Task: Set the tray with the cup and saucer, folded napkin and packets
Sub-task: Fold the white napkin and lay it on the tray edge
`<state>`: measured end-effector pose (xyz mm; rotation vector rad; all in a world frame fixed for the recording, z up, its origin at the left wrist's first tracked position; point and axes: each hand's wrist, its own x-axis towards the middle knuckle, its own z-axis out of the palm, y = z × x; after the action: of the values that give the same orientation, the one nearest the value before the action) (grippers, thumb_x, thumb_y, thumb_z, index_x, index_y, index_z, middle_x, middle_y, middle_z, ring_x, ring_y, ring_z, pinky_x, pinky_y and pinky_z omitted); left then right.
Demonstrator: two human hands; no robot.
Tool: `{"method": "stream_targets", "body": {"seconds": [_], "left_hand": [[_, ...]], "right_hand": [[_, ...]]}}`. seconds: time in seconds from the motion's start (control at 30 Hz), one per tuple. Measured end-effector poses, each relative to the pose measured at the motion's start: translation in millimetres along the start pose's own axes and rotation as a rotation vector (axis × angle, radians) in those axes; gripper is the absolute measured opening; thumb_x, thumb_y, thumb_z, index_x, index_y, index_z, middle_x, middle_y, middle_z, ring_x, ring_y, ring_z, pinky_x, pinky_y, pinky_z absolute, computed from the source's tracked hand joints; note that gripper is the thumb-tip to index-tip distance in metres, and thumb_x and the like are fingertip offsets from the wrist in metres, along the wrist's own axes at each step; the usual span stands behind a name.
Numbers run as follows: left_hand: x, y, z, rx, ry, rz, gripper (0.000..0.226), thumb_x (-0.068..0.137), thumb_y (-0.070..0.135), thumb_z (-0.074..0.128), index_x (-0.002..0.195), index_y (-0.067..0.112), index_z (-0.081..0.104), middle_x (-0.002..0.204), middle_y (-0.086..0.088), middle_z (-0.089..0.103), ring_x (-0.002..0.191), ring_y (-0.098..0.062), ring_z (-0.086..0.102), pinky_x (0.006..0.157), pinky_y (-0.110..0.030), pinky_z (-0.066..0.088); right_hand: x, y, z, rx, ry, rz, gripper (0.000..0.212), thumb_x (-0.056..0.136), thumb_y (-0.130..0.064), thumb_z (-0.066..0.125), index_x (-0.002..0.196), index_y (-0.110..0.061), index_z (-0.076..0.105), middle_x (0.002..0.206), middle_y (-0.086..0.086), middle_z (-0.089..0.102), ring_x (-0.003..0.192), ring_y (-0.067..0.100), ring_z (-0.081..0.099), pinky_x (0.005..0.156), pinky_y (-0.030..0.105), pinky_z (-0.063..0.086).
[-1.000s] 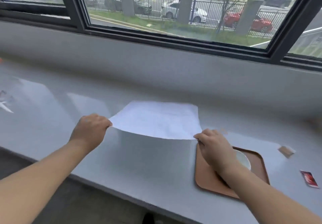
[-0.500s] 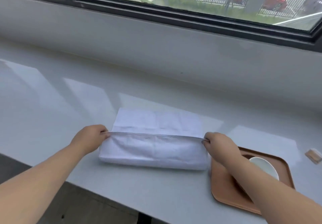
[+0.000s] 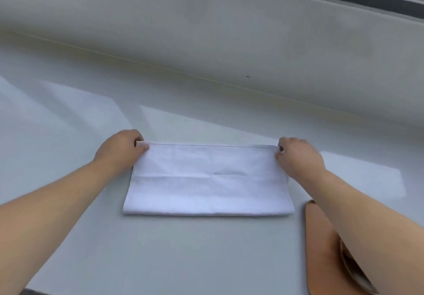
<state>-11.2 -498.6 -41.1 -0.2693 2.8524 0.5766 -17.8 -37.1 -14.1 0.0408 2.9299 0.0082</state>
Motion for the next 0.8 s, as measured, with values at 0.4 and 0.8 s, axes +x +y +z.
{"method": "stream_targets", "body": {"seconds": [0.4, 0.8], "left_hand": [[-128.8, -27.5, 16.6, 0.413, 0.018, 0.793, 0.049, 0.091, 0.055, 0.049, 0.103, 0.016, 0.075, 0.126, -0.008, 0.071, 0.109, -0.029, 0.071, 0.094, -0.038, 0.055], [-47.2, -0.7, 0.1, -0.184, 0.076, -0.032, 0.037, 0.092, 0.055, 0.06, 0.073, 0.023, 0.058, 0.067, 0.003, 0.062, 0.068, -0.015, 0.059, 0.057, -0.035, 0.042]], "right_hand": [[-121.1, 20.0, 23.6, -0.1, -0.054, -0.601, 0.026, 0.08, -0.029, 0.067, 0.102, -0.016, 0.067, 0.109, 0.001, 0.064, 0.095, 0.026, 0.063, 0.075, 0.036, 0.055], [-29.0, 13.7, -13.7, 0.445, -0.027, 0.058, 0.029, 0.099, -0.033, 0.058, 0.074, -0.019, 0.053, 0.064, -0.002, 0.055, 0.063, 0.024, 0.051, 0.05, 0.029, 0.03]]}}
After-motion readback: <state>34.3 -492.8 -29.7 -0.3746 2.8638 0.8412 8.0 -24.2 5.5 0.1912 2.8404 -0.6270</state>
